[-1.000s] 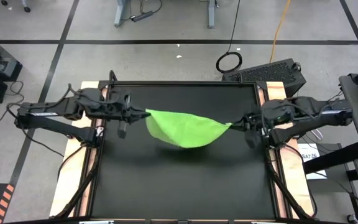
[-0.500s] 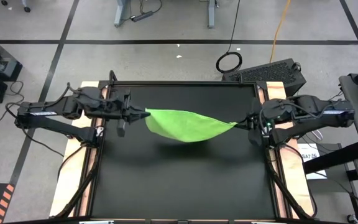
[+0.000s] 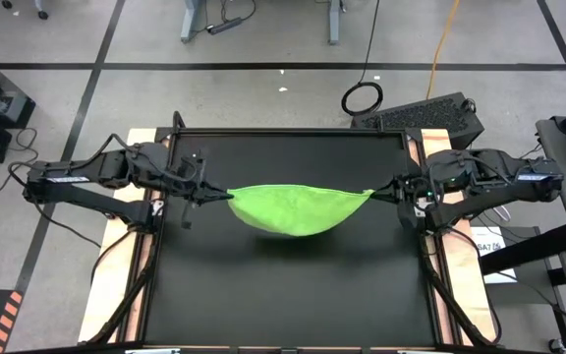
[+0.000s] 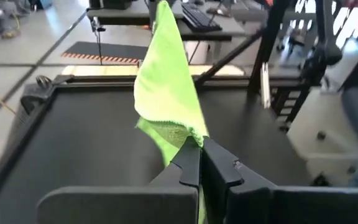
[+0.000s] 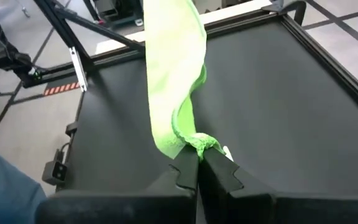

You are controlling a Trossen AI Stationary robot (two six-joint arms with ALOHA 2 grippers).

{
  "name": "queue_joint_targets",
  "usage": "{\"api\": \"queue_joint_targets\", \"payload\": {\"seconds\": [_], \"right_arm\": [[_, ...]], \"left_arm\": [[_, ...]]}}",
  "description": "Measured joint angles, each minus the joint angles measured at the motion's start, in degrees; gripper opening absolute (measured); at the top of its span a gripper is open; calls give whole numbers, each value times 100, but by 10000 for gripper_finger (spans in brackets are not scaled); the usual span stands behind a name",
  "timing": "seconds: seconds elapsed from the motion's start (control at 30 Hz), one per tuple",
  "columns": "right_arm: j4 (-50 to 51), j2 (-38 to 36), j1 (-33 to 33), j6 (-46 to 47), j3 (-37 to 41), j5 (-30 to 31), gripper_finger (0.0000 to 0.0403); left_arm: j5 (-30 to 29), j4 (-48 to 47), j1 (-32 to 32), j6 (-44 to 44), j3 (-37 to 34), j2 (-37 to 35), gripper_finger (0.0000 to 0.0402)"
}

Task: Roll towel into tight, uniform cylinder
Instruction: Fold the green towel

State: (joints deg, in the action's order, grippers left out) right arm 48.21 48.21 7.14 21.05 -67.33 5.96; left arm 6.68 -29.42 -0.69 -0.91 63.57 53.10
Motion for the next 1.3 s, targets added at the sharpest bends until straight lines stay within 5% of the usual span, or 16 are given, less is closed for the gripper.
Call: {"api": "queue_joint_targets", "payload": {"seconds": [0.23,0.4,0.77,1.07,1.17,1.3], "right_arm": [[36,2,2,217,0,149,0],[-7,7,4,82,0,-72,0],[-306,9,681,138,0,-1087,0],[-861,59,1814,952,0,-1203,0],[-788,84,1881,941,-2,-772,0],[587,249,1593,1170,37,697,0]], "left_arm": [[103,-393,245,-352,-4,-2,2],[311,-604,235,153,-9,0,2],[655,-79,-895,1522,-11,0,2],[-211,867,-2423,2891,-11,172,2],[-1412,318,-2603,3061,-9,239,2],[-3100,-1600,-2192,3631,-107,356,2]]}}
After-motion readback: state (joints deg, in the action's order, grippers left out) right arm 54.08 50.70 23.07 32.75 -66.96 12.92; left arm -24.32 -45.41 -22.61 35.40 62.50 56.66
